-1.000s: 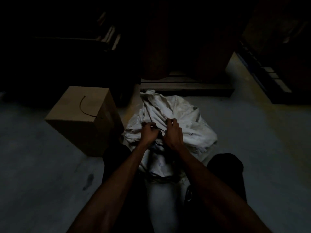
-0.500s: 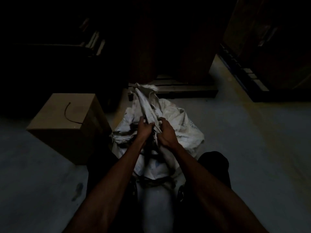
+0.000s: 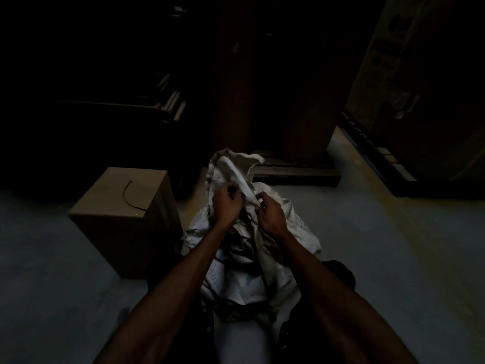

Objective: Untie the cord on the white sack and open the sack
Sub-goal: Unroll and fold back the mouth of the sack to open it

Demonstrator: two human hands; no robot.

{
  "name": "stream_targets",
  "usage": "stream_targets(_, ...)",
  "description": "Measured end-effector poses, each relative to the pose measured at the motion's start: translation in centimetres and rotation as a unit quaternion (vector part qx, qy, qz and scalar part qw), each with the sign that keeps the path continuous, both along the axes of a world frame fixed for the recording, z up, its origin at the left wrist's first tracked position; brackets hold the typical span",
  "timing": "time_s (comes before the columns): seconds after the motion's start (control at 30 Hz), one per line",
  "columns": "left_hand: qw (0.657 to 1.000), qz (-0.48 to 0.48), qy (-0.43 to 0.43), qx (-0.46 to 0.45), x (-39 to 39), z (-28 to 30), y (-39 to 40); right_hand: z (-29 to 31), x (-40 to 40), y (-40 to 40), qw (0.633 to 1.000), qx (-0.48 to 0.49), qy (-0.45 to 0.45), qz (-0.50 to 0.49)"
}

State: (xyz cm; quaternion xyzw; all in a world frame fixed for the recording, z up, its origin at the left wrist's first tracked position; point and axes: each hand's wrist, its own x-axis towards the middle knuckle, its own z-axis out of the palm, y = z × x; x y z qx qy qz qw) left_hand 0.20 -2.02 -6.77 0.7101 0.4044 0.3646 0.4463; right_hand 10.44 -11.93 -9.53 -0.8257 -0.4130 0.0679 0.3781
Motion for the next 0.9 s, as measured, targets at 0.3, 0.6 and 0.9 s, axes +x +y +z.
stream_targets(0.3,0.943,-0.015,0.177,0.281,-0.6,6.2,3.3,3.7,-1.2,-1.2,0.998,0.064,0.011,-0.012)
stream_targets(0.6,0.966,-0.006,0.213,0.147,-0.3,10.2,5.8,6.0,0.7,-3.1,0.998,0.054,0.021,-0.035)
stream_targets(0.9,0.982,-0.101,-0.009,-0.160,-0.2,13.4,3.2,9.1,0.2,-2.0,0.984,0.089,0.139,-0.075)
